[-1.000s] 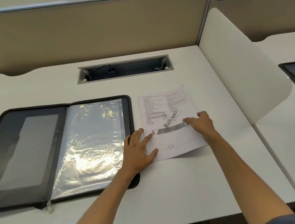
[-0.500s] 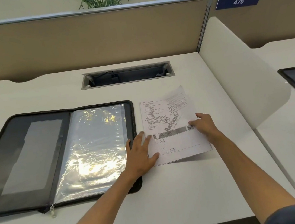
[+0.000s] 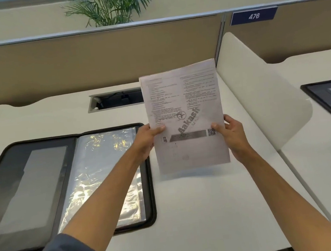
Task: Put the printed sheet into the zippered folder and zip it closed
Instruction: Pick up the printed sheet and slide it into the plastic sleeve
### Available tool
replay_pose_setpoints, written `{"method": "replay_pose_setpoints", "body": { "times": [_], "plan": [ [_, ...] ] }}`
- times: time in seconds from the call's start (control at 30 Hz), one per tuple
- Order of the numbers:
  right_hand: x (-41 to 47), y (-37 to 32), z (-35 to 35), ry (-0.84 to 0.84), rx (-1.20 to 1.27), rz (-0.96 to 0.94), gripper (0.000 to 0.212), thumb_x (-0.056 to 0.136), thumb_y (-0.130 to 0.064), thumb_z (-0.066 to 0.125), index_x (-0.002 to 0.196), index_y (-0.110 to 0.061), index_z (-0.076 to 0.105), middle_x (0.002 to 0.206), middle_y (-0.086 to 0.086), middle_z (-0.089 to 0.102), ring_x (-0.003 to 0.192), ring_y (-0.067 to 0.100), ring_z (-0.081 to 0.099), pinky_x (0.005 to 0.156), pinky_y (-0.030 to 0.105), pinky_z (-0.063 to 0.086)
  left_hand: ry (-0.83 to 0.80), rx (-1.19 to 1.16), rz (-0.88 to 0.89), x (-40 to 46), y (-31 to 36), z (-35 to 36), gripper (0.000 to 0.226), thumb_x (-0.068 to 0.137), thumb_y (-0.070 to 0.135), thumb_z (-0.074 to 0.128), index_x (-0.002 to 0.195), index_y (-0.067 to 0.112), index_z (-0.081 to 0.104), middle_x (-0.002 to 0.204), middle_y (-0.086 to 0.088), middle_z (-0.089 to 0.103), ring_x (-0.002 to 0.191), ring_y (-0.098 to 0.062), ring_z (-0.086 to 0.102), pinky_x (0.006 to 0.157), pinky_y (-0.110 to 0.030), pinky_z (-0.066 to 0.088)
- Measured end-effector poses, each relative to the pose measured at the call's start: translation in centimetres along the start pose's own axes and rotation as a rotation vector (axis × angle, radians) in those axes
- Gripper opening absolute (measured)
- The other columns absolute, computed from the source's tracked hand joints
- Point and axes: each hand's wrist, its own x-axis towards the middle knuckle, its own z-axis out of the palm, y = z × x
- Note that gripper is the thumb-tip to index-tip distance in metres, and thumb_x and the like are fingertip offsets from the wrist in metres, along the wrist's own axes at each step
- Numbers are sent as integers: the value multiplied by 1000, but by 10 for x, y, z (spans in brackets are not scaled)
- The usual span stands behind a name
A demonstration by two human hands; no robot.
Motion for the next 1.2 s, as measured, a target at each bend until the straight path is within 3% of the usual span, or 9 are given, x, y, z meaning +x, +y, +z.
{"method": "replay_pose_setpoints", "body": {
  "times": [0.17, 0.27, 0.47, 0.6, 0.83, 1.0, 1.2],
  "plan": [
    [5, -12, 5, -15, -21, -104, 25, 94, -14, 61, 110, -33, 63, 102, -9, 75, 90, 17, 73, 74, 31, 61, 61, 90, 253, 0, 10, 12, 22, 92, 17, 61, 113, 15, 66, 112, -3, 72, 101, -25, 68, 82, -41, 58],
    [5, -9, 5, -31, 0, -118, 28, 93, -15, 63, 116, -32, 63, 107, -8, 74, 94, 15, 72, 74, 26, 60, 64, 106, 304, 0, 5, 12, 24, 92, 17, 62, 115, 14, 66, 111, -2, 72, 99, -22, 68, 79, -35, 59],
    [-1, 10, 2, -16, -50, -103, 25, 90, -15, 67, 108, -33, 69, 104, -14, 74, 93, 6, 70, 70, 15, 55, 45, 139, 245, 1, -17, 15, 22, 91, 20, 64, 112, 23, 69, 110, 0, 73, 106, -26, 65, 90, -40, 54],
    [0, 8, 0, -14, -62, -122, 19, 92, -18, 64, 107, -28, 70, 101, -12, 75, 90, 7, 71, 68, 15, 55, 74, 163, 237, 1, -14, 22, 17, 94, 21, 59, 104, 29, 70, 100, 10, 75, 91, -11, 70, 72, -25, 56],
    [16, -6, 0, -67, -46, -67, 16, 90, -12, 66, 101, -20, 74, 100, 0, 77, 87, 17, 74, 67, 21, 57, 68, 242, 234, 7, 8, 15, 18, 94, 17, 58, 106, 24, 69, 99, 7, 75, 88, -15, 72, 66, -26, 58],
    [32, -12, 7, -213, -60, 128, 24, 86, -9, 69, 110, -6, 70, 102, 5, 76, 87, 19, 74, 68, 27, 60, 60, 253, 94, 9, 17, -7, 22, 92, 11, 59, 113, 12, 67, 103, -5, 75, 86, -27, 73, 70, -41, 61],
    [45, -16, 27, -341, -73, 209, 23, 86, -14, 71, 108, -9, 71, 102, 6, 76, 88, 23, 74, 64, 25, 58, 52, 169, -8, 5, 21, -38, 23, 89, 4, 62, 110, 9, 68, 105, -6, 74, 89, -25, 73, 69, -34, 60]
  ]
}}
